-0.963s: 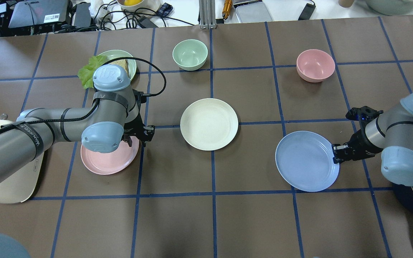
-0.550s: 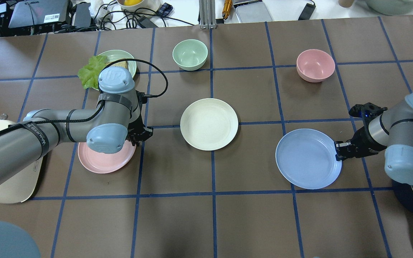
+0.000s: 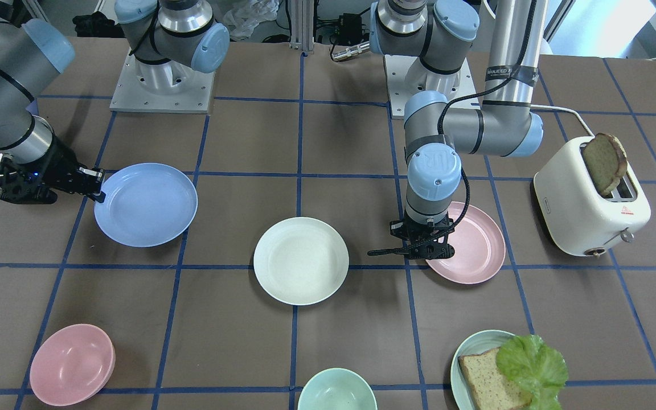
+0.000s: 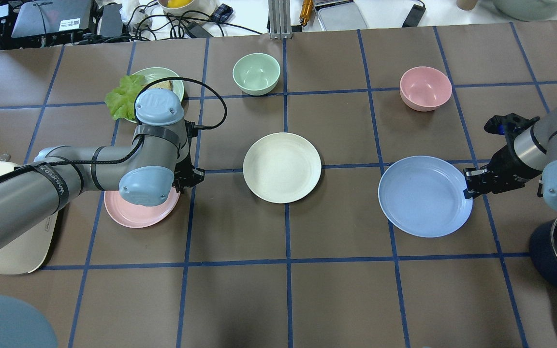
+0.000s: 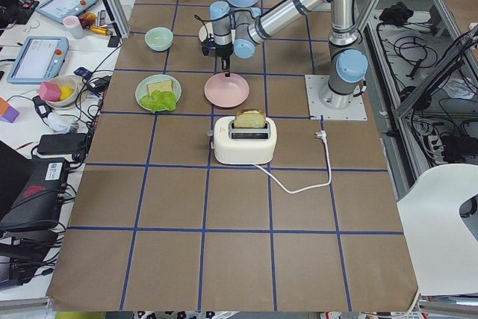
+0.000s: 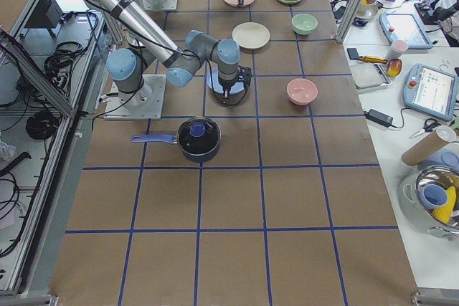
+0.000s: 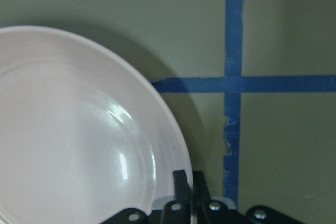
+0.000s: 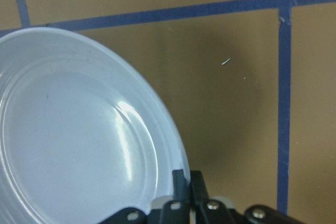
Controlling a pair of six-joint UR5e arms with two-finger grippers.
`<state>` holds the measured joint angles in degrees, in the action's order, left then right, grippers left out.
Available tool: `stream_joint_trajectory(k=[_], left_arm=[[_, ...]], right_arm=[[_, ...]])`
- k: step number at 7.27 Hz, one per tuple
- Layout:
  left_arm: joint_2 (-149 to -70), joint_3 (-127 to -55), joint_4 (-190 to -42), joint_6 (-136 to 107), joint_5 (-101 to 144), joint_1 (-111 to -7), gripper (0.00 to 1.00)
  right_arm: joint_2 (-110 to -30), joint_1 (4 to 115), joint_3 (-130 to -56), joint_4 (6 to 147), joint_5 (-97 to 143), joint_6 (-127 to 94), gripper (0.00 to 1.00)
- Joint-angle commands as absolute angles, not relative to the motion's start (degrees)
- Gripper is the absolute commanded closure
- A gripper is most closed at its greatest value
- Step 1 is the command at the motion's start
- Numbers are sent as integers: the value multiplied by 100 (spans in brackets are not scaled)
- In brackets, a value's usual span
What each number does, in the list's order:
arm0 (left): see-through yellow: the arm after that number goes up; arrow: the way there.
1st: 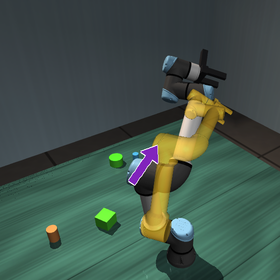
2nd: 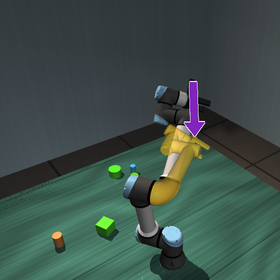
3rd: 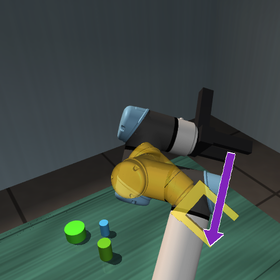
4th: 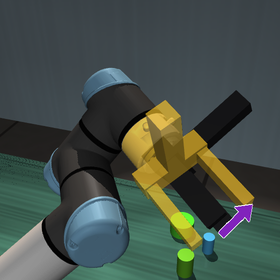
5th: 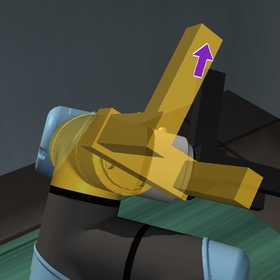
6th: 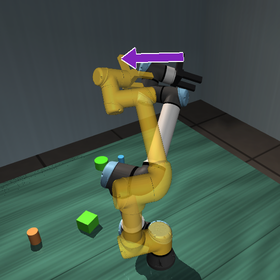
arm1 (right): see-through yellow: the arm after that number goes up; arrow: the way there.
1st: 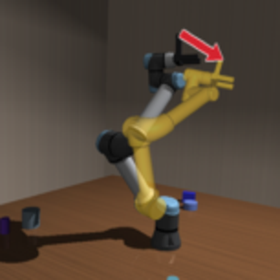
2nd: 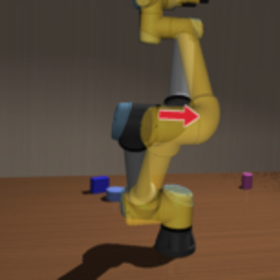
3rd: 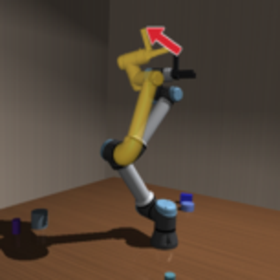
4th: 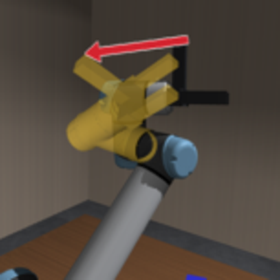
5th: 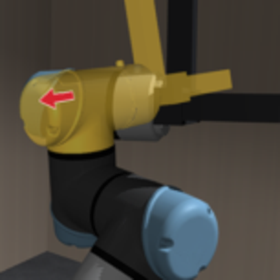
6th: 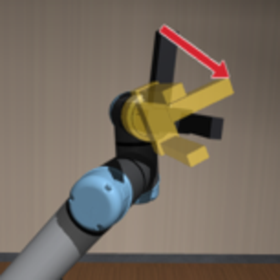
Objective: Stack three plates with pink and blue
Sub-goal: 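Lift the pink plate with the left gripper and carry it toward the cream plate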
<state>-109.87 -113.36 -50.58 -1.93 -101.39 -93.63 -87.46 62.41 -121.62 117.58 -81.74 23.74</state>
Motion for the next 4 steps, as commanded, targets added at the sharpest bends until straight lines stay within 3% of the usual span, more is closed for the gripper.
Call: stream_joint_trajectory(k=[1, 4], left_arm=[[-10977, -10735, -5489, -202, -10771, -9788, 100], [-11074, -9251, -6975, -264, -10881, -10142, 100]], right_arm=[[-8701, 6258, -11639, 11243, -8174, 2364, 100], [-8701, 6328, -11408, 11144, -8183, 2277, 100]])
